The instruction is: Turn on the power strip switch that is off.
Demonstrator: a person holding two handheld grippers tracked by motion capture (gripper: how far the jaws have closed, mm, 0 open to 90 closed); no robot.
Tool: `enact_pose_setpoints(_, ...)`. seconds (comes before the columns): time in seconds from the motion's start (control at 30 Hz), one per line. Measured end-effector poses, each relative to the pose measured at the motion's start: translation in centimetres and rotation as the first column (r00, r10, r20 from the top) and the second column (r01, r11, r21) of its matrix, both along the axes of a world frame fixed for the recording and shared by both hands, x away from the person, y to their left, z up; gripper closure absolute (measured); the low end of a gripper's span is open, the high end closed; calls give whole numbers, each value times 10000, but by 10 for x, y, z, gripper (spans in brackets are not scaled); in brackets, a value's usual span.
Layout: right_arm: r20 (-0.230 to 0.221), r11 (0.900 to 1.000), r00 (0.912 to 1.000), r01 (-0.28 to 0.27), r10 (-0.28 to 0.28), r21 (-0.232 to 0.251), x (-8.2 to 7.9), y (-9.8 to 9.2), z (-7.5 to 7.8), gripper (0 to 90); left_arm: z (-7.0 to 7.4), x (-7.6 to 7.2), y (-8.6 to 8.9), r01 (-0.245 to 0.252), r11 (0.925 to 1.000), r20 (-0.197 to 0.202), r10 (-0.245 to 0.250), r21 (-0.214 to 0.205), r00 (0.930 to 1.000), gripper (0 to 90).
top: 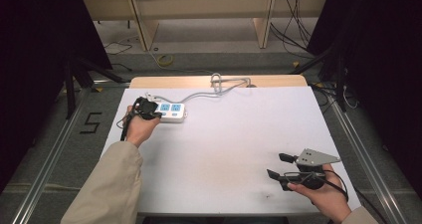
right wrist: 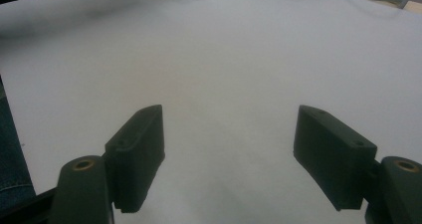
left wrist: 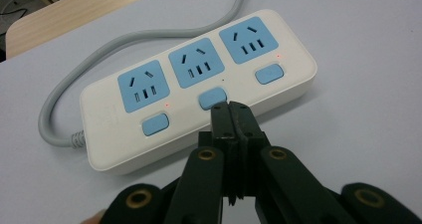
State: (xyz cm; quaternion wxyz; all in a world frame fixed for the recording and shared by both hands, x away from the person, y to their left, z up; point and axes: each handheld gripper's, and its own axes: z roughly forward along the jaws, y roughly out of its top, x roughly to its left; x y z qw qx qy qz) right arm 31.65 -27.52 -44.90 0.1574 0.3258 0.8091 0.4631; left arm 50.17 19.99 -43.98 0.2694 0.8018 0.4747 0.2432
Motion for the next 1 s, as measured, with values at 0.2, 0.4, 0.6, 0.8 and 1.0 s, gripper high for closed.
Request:
enact_pose_setpoints(0.2,-10,10000,10000,3,-3,42,0,1,-1,285,-3,5,-1,-50,9999,-99,51,89,9999,898)
enact_pose_setpoints(0.4,2,10000,10000,-10,10,36,0,1,-1,285,-6,9,3,-153,9998,-202,156,142,9997,898)
enact_pose_setpoints(0.6,1,10000,10000,-40,40,15,0,1,-1,285,-2,13,3,-130,9996,-149,134,245,9998,898)
enact_pose_setpoints(0.8,18,10000,10000,-41,41,32,0,1,-1,285,0,18,2,-170,9994,-184,175,289,9997,898)
enact_pose_setpoints(1.0,-9,10000,10000,-64,64,40,0,1,-1,285,-1,23,2,-251,9993,-253,259,286,9993,898)
